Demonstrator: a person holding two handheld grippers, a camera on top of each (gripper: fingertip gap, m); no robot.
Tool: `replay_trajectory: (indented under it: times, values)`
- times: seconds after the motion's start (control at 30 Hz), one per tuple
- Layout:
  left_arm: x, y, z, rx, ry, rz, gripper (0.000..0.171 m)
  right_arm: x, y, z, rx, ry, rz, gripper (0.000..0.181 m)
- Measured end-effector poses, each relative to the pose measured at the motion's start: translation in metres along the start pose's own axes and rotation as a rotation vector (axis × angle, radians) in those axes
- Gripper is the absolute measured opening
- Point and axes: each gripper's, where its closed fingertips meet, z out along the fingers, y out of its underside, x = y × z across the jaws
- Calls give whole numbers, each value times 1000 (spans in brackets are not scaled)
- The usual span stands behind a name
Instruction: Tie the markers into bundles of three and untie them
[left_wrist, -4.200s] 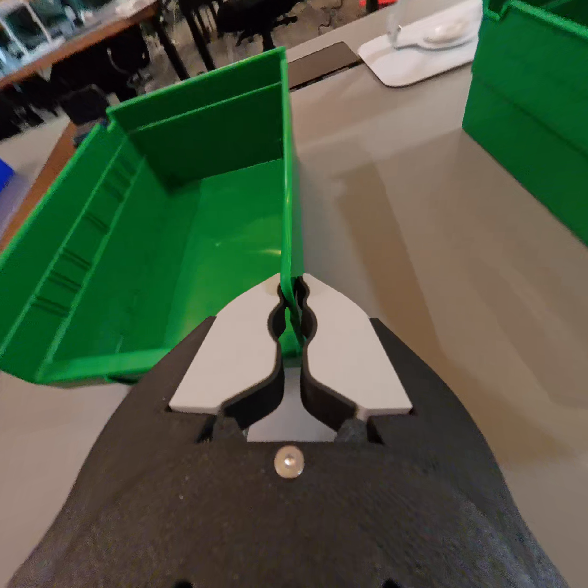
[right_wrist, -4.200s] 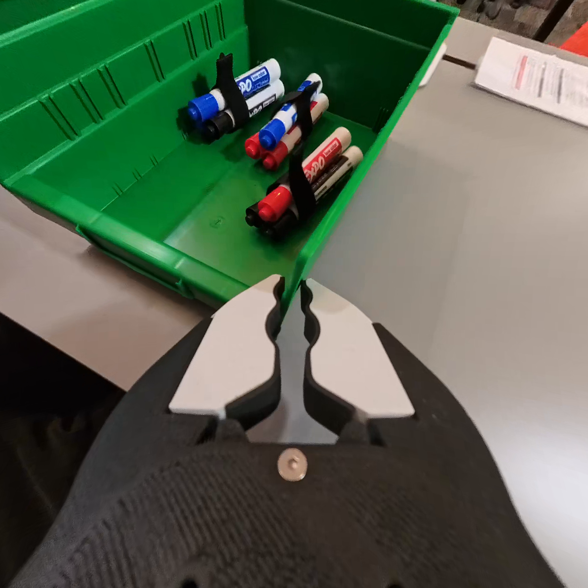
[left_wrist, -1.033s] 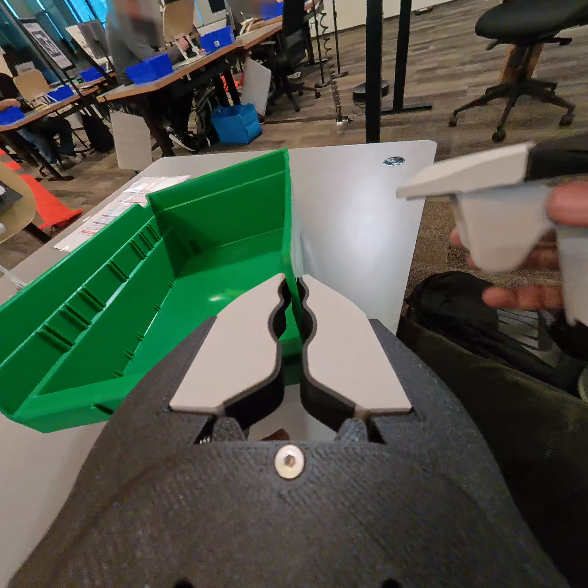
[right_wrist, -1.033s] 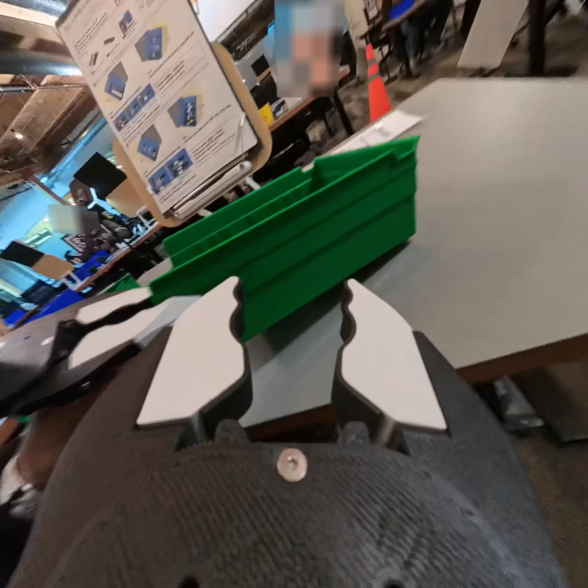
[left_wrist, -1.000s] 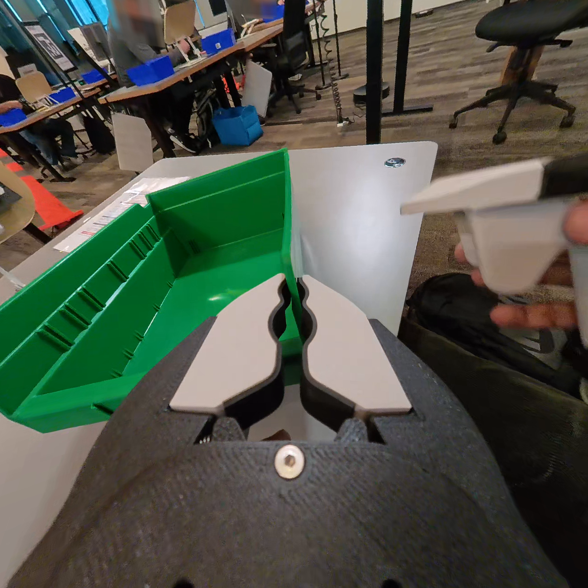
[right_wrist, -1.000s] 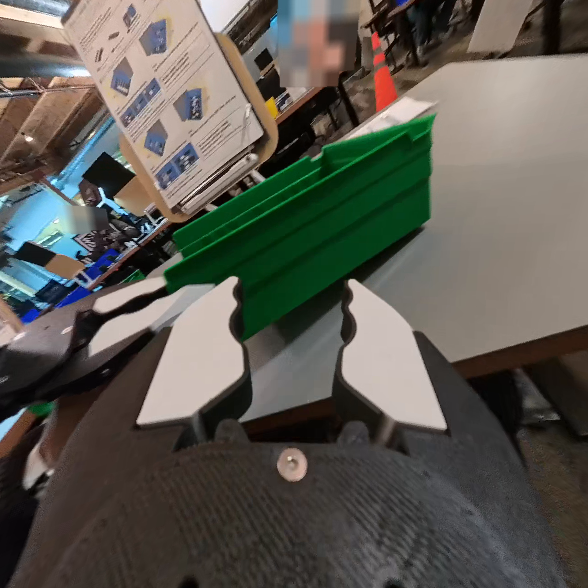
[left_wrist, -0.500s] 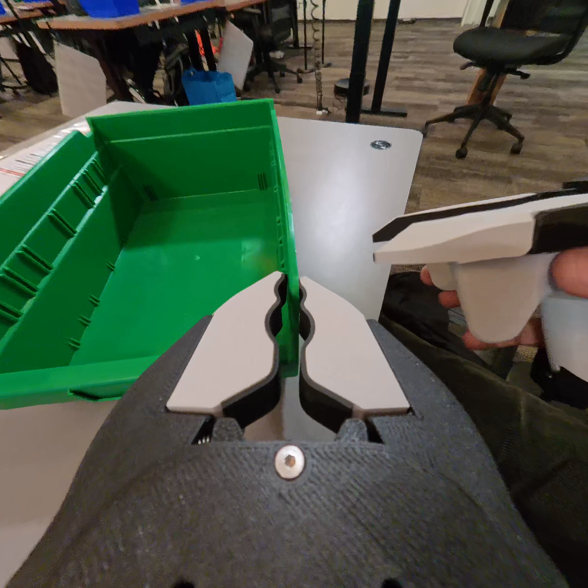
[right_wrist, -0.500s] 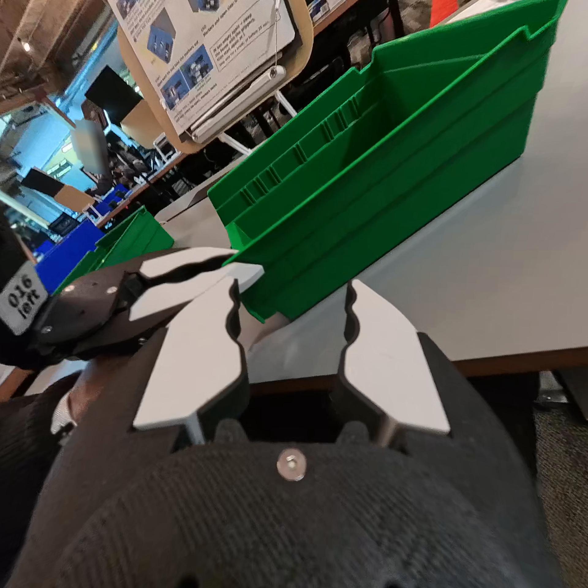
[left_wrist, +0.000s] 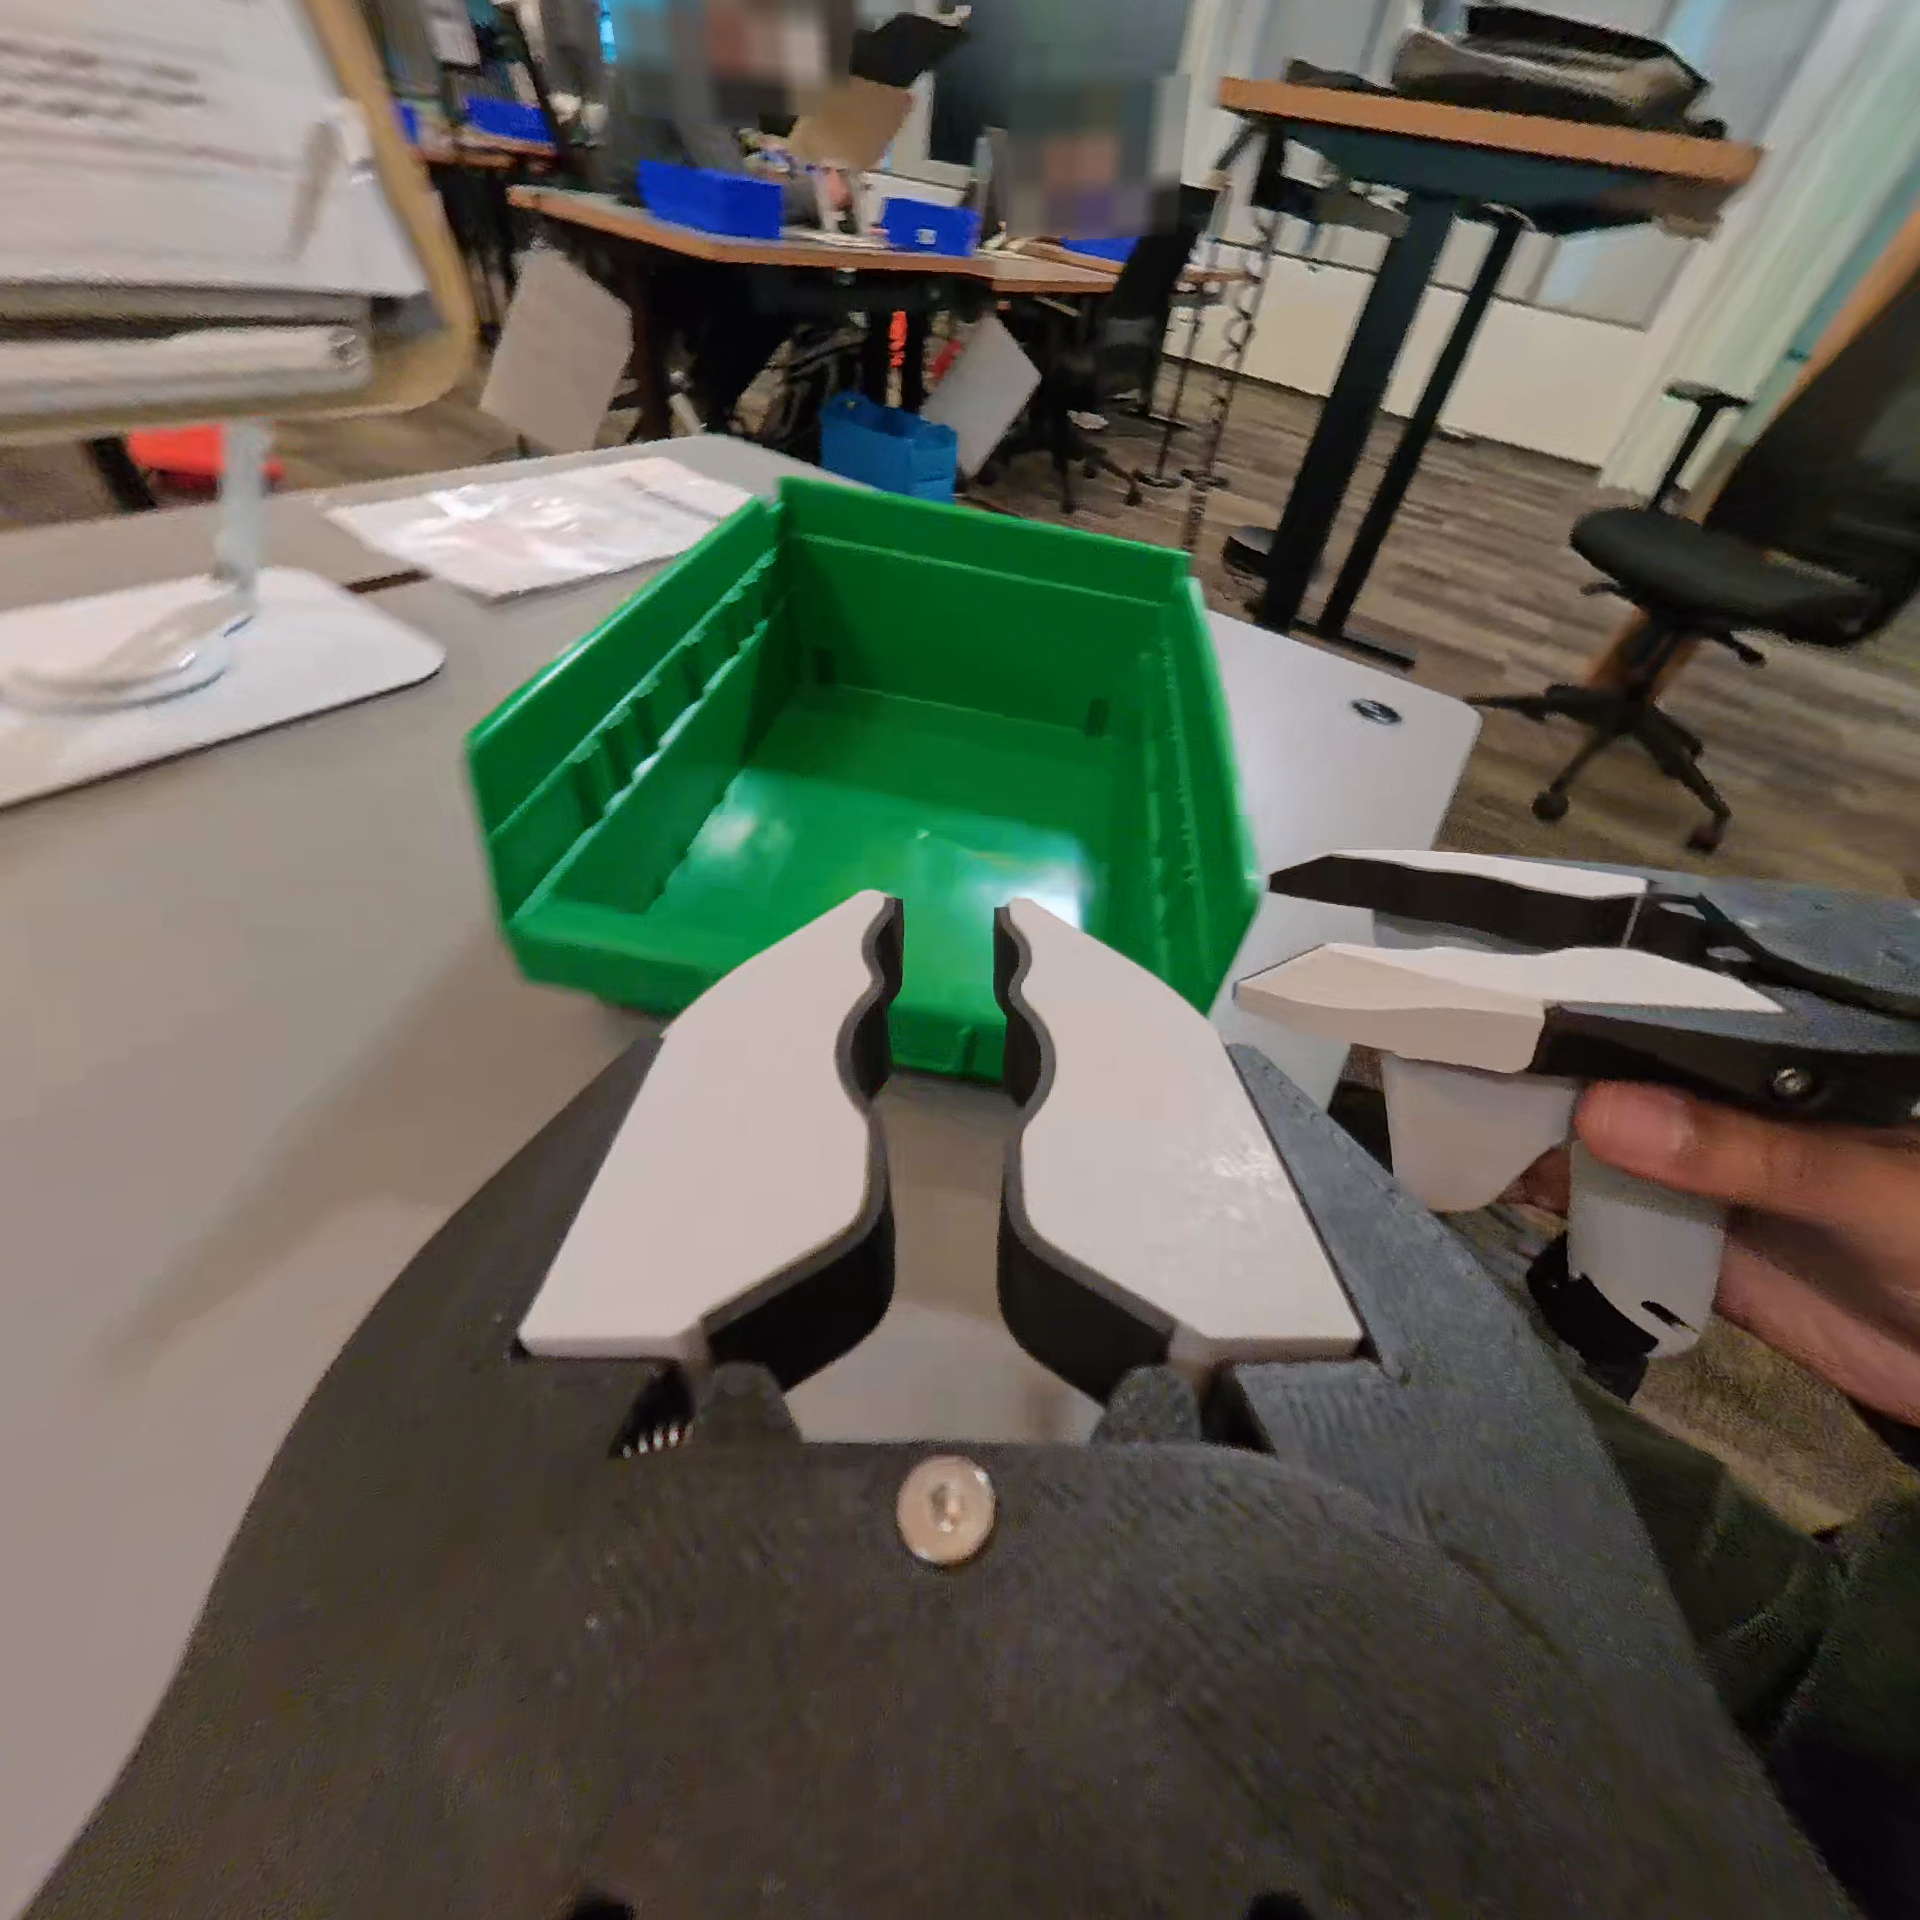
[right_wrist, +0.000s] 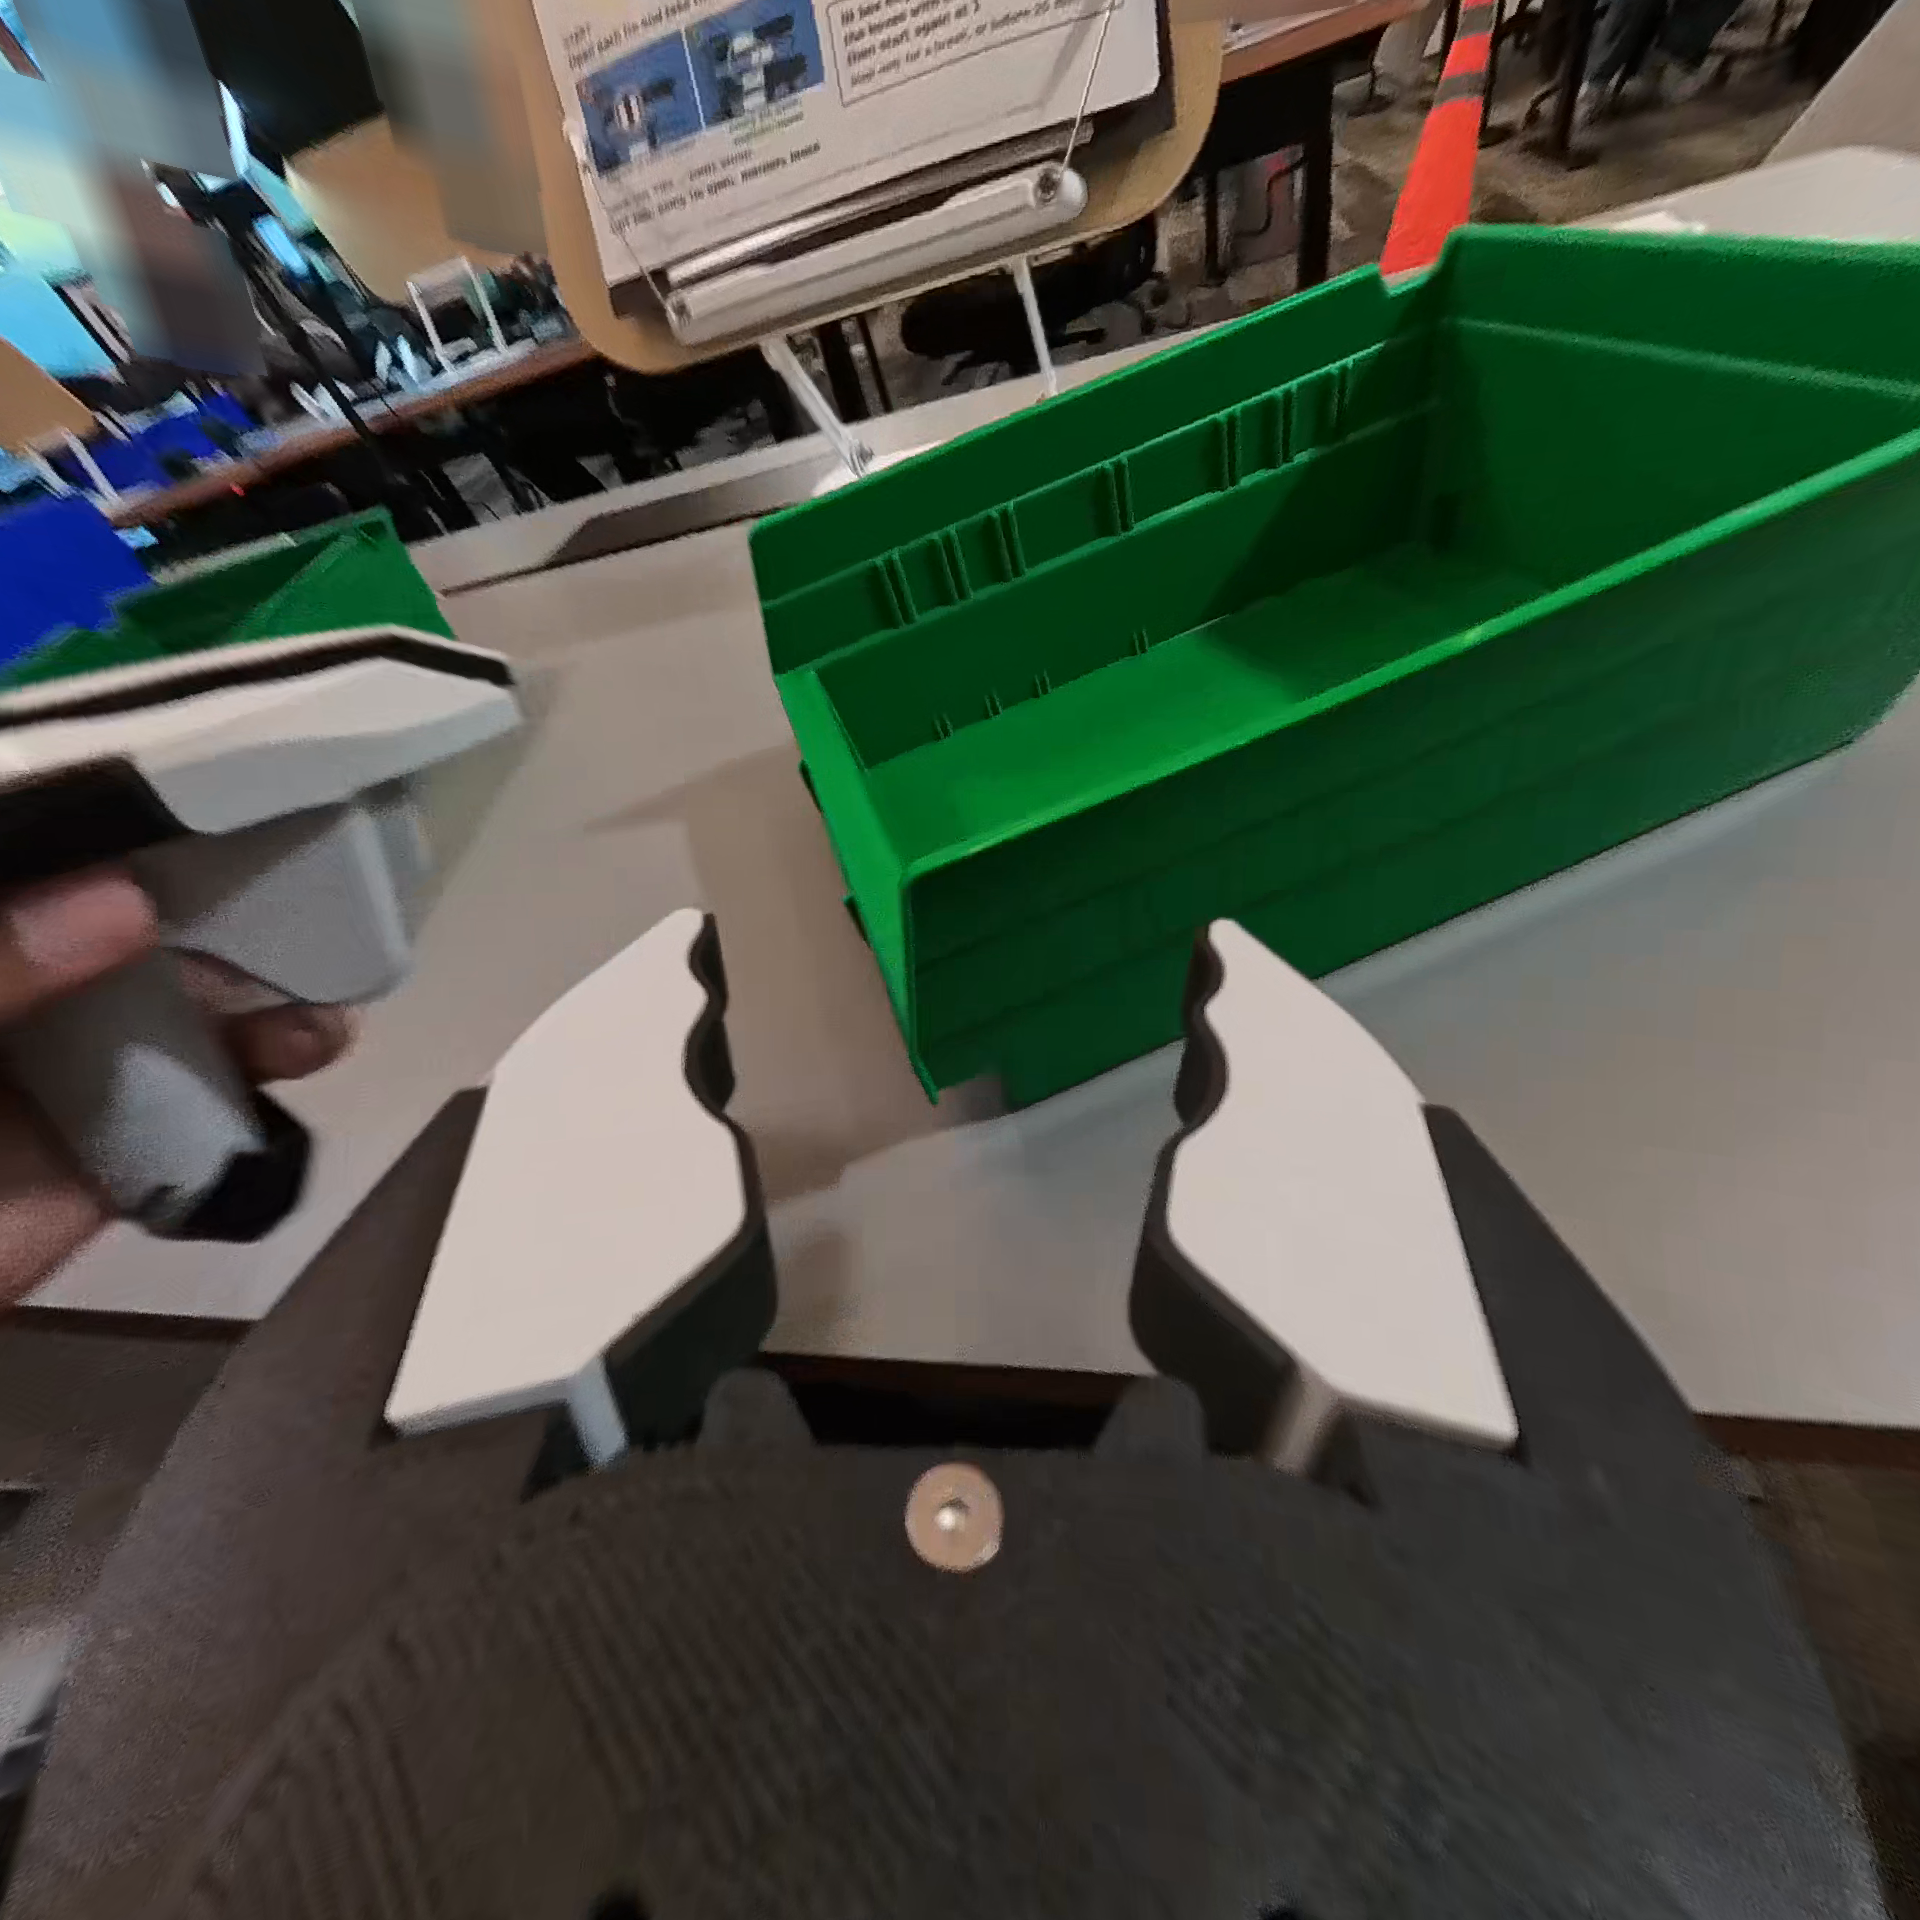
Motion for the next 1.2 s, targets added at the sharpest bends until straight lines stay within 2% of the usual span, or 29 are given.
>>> replay_trajectory:
  times: [0.1,0.17,0.27,0.4,0.43,0.5,0.57,0.6,0.63,0.67,0.7,0.8,0.9,1.03,1.2]
  values:
    - [-31,7,-20,9,-64,-115,15,1,7,13,-27,54,-87,81]
    - [-46,9,-30,25,-83,-184,14,13,3,22,-32,97,-101,59]
    - [-62,16,-42,33,-107,-219,8,38,-10,32,-58,66,-93,64]
    - [-75,20,-57,27,-146,-237,9,121,-32,34,-83,194,-102,36]
    - [-76,20,-60,31,-152,-237,9,149,-39,31,-75,255,-83,35]
    - [-79,23,-63,20,-168,-231,9,201,-50,19,-36,357,14,32]
    - [-80,27,-64,2,-174,-230,9,230,-62,10,49,346,184,26]
    - [-80,28,-64,0,-175,-231,9,234,-70,8,100,294,264,29]
    - [-79,29,-64,-4,-173,-231,9,240,-74,7,128,268,312,40]
    - [-79,31,-64,-10,-171,-229,9,244,-72,6,117,260,318,33]
    - [-78,32,-63,-17,-170,-227,8,248,-69,7,88,255,299,25]
    - [-74,35,-60,-39,-158,-210,9,254,-56,12,-31,257,197,22]
    - [-70,37,-56,-60,-151,-178,8,257,-47,14,-123,264,78,5]
    - [-64,42,-52,-97,-134,-138,9,269,-51,14,-177,315,-150,3]
    - [-62,46,-49,-122,-128,-116,8,292,-56,13,-159,303,-109,5]
